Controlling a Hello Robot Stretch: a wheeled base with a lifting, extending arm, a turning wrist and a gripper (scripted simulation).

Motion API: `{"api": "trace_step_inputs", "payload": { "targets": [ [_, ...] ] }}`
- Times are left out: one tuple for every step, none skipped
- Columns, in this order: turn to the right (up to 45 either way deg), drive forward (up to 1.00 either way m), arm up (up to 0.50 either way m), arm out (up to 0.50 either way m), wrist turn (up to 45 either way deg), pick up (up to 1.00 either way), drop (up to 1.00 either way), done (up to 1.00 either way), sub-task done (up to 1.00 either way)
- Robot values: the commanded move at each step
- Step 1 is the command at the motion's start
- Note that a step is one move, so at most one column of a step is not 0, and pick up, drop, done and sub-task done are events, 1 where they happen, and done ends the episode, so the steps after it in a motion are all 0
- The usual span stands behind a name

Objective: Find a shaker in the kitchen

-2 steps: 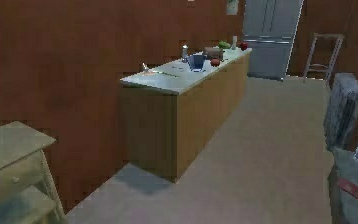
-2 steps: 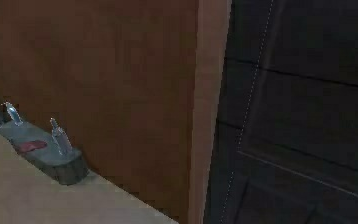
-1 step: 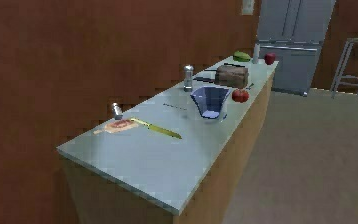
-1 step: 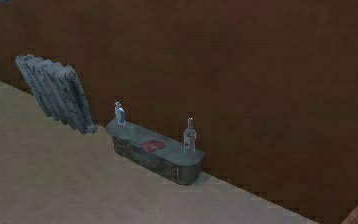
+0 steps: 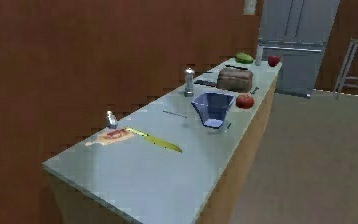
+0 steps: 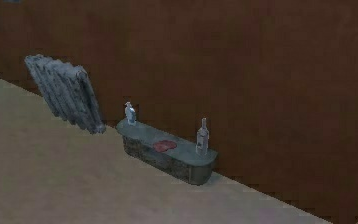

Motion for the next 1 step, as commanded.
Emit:
{"api": "trace_step_inputs", "payload": {
  "targets": [
    [0.0,0.00,0.00,0.00,0.0,0.00,0.00,1.00,0.00]
  ]
}}
